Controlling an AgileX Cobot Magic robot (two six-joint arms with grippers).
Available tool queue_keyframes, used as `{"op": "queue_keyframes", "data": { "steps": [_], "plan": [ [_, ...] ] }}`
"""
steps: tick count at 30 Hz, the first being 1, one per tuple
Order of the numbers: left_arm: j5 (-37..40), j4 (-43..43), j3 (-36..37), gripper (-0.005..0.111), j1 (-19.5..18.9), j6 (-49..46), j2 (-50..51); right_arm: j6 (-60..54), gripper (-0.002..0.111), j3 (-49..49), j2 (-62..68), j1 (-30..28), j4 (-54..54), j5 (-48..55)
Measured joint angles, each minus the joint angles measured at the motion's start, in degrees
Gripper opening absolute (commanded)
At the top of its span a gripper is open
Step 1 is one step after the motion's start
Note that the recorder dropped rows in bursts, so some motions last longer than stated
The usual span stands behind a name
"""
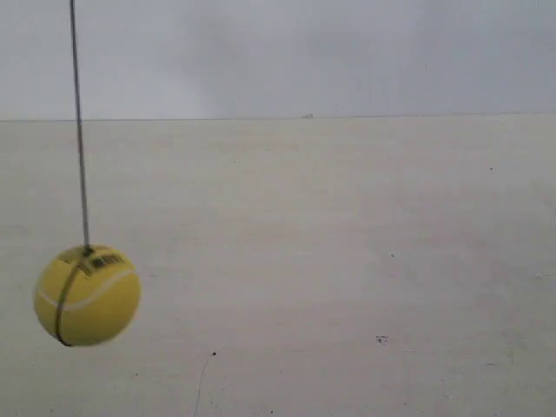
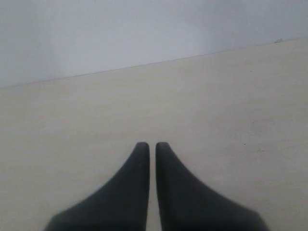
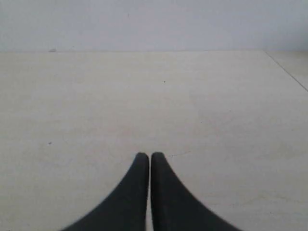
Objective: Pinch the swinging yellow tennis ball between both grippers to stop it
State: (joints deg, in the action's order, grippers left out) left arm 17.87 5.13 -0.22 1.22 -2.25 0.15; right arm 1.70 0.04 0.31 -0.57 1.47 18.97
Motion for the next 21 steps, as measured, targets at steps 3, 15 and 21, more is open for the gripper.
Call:
{"op": "queue_keyframes", "data": {
  "steps": [3, 15, 21],
  "plan": [
    [0.00, 0.00, 0.00, 0.005, 0.00, 0.00, 0.00, -0.13, 0.000, 0.00, 0.00, 0.00, 0.00, -0.37],
    [-1.36, 0.00, 0.00, 0.005, 0.00, 0.00, 0.00, -0.11, 0.000, 0.00, 0.00, 0.00, 0.11, -13.20],
    [-12.23, 0.00, 0.00, 0.005, 0.00, 1.42, 0.00, 1.86, 0.000, 0.00, 0.00, 0.00, 0.11, -18.97]
  ]
}}
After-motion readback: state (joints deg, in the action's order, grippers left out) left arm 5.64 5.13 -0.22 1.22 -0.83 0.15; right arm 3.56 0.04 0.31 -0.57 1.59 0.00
